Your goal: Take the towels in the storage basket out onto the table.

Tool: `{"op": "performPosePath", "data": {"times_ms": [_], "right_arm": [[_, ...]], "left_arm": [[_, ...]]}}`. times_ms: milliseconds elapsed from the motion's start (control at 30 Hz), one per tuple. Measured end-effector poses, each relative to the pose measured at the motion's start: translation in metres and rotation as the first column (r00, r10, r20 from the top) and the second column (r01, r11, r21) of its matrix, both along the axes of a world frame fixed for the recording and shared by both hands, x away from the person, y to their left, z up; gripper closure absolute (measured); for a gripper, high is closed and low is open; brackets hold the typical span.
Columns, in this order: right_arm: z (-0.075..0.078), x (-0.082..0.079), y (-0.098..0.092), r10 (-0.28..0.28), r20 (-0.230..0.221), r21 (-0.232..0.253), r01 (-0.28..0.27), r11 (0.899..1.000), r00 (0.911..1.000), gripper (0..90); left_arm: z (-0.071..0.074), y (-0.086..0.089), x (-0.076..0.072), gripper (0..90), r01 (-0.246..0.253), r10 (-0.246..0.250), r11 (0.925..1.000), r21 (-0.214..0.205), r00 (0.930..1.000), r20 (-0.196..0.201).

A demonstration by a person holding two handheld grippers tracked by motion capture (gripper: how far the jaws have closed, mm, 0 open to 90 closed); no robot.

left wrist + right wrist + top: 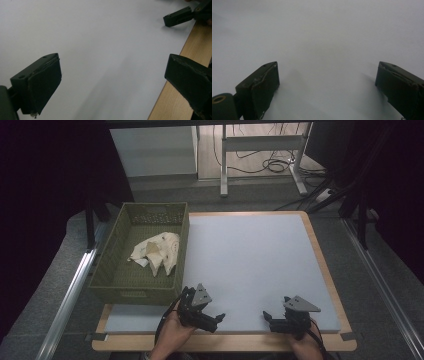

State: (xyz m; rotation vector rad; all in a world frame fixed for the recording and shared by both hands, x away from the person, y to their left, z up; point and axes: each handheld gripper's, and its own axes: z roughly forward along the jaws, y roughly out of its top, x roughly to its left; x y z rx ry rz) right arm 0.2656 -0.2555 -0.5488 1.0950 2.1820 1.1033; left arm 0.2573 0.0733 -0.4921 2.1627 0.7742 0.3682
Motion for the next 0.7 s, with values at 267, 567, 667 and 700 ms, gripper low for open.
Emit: {"op": "performPosePath", "data": {"times_ms": [267,567,667,700], "right_arm": [[0.0,0.0,0.0,0.0,0.0,0.0,0.0,1.0,1.0,5.4],[0.0,0.0,0.0,0.0,-0.002,0.001,0.0,1.0,1.0,5.4],[0.0,0.0,0.0,0.001,0.0,0.0,-0.001,1.0,1.0,5.5],[0.0,0.0,0.0,0.001,0.0,0.001,-0.001,1.0,1.0,5.5]], "left_arm": [[0.017,0.0,0.005,0.9,0.009,-0.009,0.9999,0.007,0.9999,-0.015],[0.051,0.01,0.019,0.8,-0.019,0.019,0.9998,-0.007,0.9992,-0.035],[0.056,0.013,0.022,0.9,-0.023,0.023,0.9997,0.0,0.9993,-0.029],[0.059,0.014,0.024,1.0,-0.026,0.027,0.9996,0.004,0.9993,-0.028]]}}
